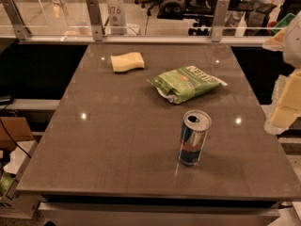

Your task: Knock redbull can over

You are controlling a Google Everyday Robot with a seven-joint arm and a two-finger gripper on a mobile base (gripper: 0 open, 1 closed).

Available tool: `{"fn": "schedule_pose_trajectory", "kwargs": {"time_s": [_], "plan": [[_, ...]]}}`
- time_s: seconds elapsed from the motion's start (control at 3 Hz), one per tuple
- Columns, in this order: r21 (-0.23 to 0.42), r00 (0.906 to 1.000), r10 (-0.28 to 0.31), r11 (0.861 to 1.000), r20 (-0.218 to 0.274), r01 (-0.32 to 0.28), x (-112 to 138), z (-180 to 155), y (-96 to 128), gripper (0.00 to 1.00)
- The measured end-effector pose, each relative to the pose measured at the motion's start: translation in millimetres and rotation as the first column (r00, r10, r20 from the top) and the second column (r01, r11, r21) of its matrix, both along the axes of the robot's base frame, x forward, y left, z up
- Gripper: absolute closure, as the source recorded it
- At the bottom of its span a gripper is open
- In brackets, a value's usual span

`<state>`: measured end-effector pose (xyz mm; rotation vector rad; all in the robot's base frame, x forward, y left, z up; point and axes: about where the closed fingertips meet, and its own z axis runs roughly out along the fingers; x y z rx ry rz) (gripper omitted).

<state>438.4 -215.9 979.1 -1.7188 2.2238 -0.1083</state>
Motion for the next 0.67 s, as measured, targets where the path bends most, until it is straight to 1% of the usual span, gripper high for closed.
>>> {"fn": "schedule_pose_trajectory", "kwargs": {"time_s": [0.33, 0.67], "plan": [[0.000, 1.0000, 0.000, 1.000, 0.000, 0.000, 0.0, 0.0, 0.0, 0.00], [0.031, 0.9998, 0.017, 0.999, -0.003, -0.017, -1.2, -2.2, 4.8, 0.00]]}}
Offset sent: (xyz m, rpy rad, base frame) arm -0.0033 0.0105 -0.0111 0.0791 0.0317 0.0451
